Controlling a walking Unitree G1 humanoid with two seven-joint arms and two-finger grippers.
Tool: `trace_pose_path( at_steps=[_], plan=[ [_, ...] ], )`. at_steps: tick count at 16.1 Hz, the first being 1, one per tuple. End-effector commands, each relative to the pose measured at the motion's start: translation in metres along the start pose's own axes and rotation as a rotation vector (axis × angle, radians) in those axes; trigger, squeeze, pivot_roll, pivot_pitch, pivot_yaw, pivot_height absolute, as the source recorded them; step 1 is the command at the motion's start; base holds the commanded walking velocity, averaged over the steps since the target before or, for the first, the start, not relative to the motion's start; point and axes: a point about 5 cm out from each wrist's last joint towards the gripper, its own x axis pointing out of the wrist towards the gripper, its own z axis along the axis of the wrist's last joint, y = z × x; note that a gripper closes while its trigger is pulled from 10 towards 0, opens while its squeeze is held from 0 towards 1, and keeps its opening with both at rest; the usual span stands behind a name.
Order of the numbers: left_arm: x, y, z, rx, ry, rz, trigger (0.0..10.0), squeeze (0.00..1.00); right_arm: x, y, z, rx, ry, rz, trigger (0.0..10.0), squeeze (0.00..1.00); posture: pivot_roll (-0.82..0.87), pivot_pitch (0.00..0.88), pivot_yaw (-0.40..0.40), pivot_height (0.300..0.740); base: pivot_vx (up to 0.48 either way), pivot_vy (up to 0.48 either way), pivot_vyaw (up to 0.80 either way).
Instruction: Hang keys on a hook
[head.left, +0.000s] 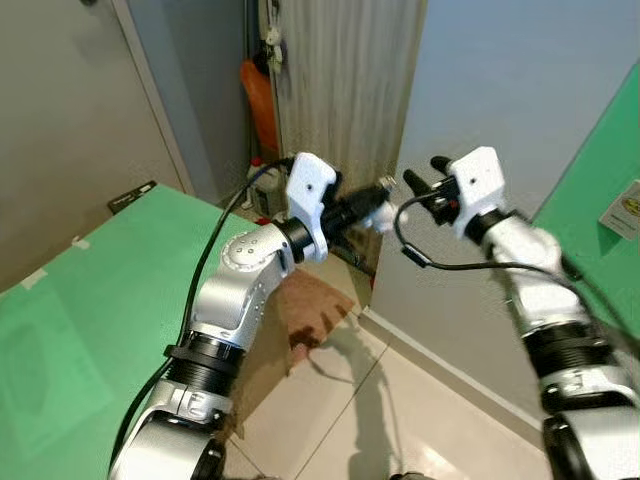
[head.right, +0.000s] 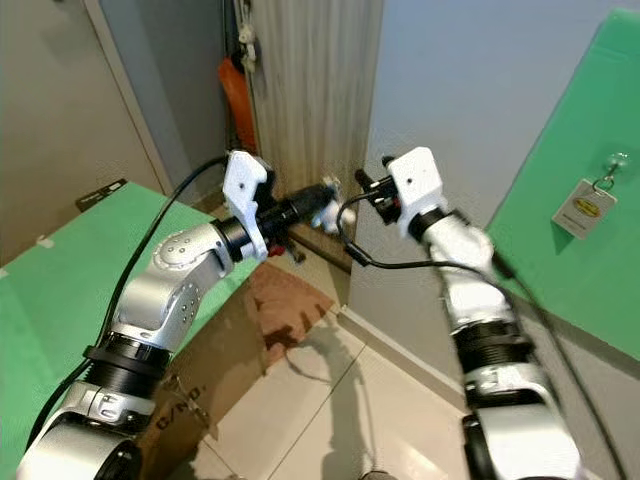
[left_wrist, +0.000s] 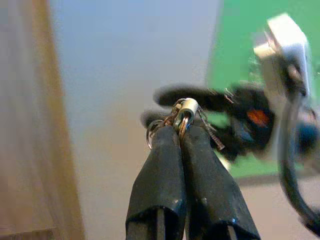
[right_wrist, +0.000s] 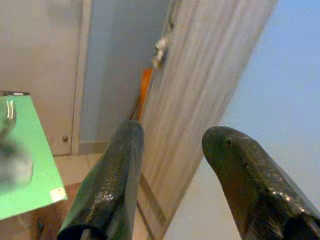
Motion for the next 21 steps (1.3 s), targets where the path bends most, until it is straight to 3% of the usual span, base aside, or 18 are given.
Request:
trace_pose_path(
  at_steps=[1, 6, 14, 21],
  plan=[
    [-0.003, 0.01, 0.004, 0.014, -0.023, 0.078, 0.0, 0.0, -0.002, 0.009, -0.008, 0.056, 0.025, 0.005, 10.0, 0.0, -0.07, 0.0, 0.069, 0.74, 0.0, 0.0, -0.56],
    [-0.003, -0.002, -0.005, 0.012, -0.022, 0.075, 0.0, 0.0, -0.004, 0.039, -0.024, 0.138, 0.05, -0.004, 10.0, 0.0, -0.07, 0.0, 0.07, 0.74, 0.0, 0.0, -0.52],
    [-0.001, -0.007, -0.003, 0.059, -0.033, 0.04, 0.0, 0.0, -0.003, 0.043, -0.025, 0.151, 0.051, -0.017, 10.0, 0.0, -0.07, 0.0, 0.069, 0.74, 0.0, 0.0, -0.53],
    [-0.002, -0.007, -0.003, 0.093, -0.033, 0.009, 0.0, 0.0, -0.003, 0.048, -0.027, 0.149, 0.057, -0.017, 10.0, 0.0, -0.06, 0.0, 0.076, 0.74, 0.284, -0.384, -0.53]
  ],
)
